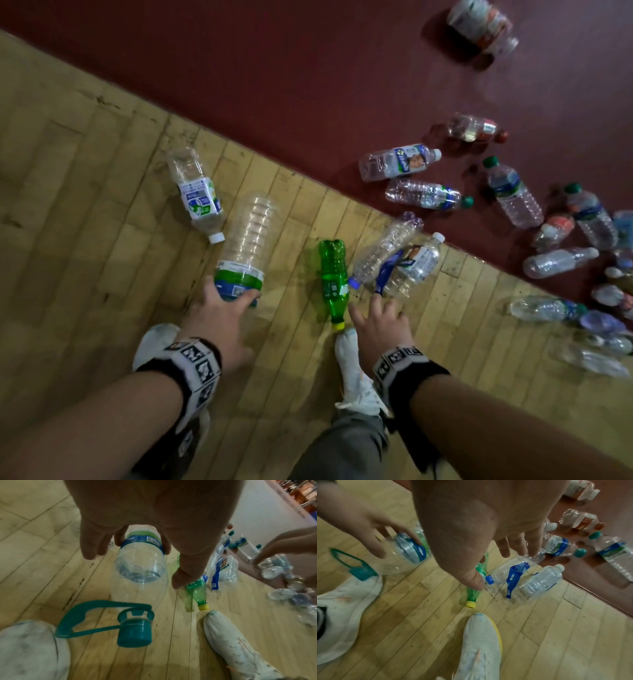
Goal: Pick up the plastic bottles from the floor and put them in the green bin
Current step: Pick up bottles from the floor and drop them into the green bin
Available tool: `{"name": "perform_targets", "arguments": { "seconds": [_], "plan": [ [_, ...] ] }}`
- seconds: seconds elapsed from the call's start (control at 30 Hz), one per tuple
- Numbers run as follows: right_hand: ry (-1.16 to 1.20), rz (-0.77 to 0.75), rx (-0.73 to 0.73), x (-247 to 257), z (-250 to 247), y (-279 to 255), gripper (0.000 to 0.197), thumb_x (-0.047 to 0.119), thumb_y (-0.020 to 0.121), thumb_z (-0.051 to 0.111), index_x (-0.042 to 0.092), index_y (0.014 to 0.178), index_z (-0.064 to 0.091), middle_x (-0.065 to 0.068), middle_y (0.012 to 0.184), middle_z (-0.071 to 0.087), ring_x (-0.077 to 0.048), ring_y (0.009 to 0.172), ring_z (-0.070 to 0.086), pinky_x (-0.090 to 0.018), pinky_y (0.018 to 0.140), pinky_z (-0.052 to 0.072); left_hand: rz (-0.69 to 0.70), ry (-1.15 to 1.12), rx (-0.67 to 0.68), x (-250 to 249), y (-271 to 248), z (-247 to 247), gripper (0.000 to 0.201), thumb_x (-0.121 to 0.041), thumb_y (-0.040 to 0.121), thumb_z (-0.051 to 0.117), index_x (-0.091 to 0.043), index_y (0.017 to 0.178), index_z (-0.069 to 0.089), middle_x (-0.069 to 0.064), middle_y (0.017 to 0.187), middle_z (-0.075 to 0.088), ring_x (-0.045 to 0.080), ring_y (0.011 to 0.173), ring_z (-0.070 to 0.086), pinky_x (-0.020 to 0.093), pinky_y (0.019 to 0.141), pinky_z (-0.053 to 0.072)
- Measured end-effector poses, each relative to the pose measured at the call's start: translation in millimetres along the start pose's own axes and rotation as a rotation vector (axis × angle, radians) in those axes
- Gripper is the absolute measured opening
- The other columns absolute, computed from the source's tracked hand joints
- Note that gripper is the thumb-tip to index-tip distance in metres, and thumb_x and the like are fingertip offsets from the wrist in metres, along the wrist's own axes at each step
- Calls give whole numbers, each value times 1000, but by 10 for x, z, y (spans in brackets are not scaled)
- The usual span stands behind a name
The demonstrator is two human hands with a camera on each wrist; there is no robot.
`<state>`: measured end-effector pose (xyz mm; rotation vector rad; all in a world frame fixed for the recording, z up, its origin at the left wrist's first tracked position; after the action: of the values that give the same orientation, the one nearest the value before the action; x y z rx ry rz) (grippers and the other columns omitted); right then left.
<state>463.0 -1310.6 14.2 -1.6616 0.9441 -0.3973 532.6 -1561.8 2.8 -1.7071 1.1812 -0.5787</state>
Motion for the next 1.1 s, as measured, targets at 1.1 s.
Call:
{"name": "perform_targets", "arguments": {
  "seconds": [1.1],
  "plan": [
    [581,393,-593,-2176,-1548,-4327,78,8,96,40,46,154,3,-23,160,-16,-41,119,43,-46,91,47,503,311,-596,-2567,-4239,-2838,72,-46,91,53,-55,142,3,17,156,-16,39,136,23,50,109,36]
  ]
}}
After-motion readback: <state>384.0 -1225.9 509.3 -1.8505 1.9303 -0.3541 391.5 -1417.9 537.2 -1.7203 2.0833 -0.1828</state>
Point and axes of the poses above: each hand's wrist, its own y-axis towards the middle knuckle, its own z-axis out of the palm, x = y × z, the point moved 2 cm from there along y, towards the middle knuckle
